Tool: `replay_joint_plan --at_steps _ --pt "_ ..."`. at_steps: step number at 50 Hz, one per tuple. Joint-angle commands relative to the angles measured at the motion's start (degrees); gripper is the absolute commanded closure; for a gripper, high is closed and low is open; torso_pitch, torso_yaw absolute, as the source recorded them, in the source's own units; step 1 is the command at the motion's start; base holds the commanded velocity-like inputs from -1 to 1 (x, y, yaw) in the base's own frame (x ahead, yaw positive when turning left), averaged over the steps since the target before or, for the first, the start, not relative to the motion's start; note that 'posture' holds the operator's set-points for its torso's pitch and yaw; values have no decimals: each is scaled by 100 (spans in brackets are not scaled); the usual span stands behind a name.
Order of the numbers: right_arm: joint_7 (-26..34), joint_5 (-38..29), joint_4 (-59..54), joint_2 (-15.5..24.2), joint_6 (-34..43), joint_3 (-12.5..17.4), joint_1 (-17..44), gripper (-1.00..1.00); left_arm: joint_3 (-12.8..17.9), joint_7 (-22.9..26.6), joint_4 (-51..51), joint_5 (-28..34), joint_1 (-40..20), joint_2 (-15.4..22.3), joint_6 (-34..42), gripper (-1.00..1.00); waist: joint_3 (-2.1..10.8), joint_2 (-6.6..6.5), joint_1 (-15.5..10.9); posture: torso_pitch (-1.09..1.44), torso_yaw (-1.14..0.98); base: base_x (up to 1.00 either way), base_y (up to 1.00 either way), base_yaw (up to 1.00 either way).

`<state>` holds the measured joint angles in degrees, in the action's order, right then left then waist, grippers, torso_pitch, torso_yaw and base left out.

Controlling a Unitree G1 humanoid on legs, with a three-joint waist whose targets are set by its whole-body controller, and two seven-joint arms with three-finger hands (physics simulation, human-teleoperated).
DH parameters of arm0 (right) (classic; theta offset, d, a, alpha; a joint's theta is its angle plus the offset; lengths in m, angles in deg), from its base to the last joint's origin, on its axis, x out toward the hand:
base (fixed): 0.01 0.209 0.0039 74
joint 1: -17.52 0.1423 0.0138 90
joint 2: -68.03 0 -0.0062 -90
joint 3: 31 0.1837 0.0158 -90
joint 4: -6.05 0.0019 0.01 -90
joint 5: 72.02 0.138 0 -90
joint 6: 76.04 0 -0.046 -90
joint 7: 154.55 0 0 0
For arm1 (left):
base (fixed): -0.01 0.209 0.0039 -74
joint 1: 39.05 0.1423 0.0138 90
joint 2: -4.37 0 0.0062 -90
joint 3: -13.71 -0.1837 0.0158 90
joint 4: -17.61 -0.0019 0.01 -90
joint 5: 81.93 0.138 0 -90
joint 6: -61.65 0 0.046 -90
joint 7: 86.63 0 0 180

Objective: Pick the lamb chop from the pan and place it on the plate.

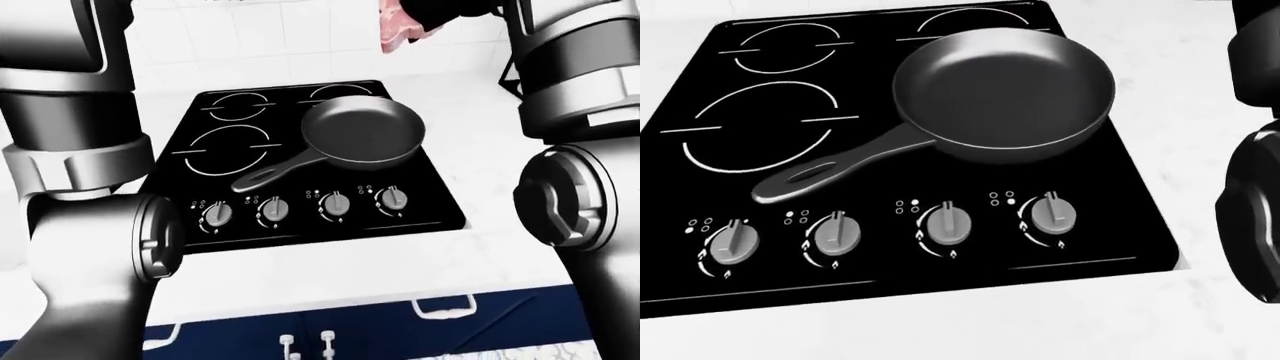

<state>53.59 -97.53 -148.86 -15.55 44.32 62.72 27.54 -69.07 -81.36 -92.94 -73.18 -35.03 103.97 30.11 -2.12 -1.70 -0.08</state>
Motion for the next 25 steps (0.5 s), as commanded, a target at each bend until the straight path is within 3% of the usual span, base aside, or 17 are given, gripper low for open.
replay_joint_plan --at_steps 1,4,5,6,7,9,11,21,23,24,25 --pt "-44 18 260 49 -162 29 260 100 61 -53 110 51 -167 85 -127 -100 169 23 -14 0 0 0 31 0" --pt "-30 16 274 57 -155 30 258 100 35 -69 126 52 -221 41 -88 -100 98 -141 48 0 0 0 30 0" --pt "-25 17 291 55 -154 31 242 100 33 -70 148 50 -208 28 -82 -100 103 -246 74 0 0 0 30 0" --pt "-25 15 298 55 -154 30 231 100 31 -70 157 51 -195 26 -84 -100 159 -440 90 0 0 0 31 0" --pt "-17 20 307 60 -165 35 205 100 27 -65 159 56 -168 32 -100 -100 147 -338 98 0 0 0 31 0" --pt "-20 28 289 75 -178 47 210 100 39 -57 108 57 -200 57 -109 -100 90 -297 134 0 0 0 30 0" --pt "-45 27 240 33 -196 38 242 100 55 -35 139 53 -209 93 -79 -100 125 -169 141 0 0 0 29 0" --pt "12 2 312 50 -169 24 229 100 27 -69 136 51 -247 40 -64 -100 106 202 183 0 0 0 30 0" --pt "21 -5 316 54 -154 21 249 100 20 -56 126 58 -292 54 -47 -100 125 389 162 0 0 0 29 0" --pt "23 -5 318 47 -151 22 251 100 19 -49 140 58 -288 53 -40 -100 179 568 144 0 0 0 30 0" --pt "16 -4 320 37 -156 22 241 100 19 -41 152 60 -281 57 -36 -100 151 481 199 0 0 0 29 0"
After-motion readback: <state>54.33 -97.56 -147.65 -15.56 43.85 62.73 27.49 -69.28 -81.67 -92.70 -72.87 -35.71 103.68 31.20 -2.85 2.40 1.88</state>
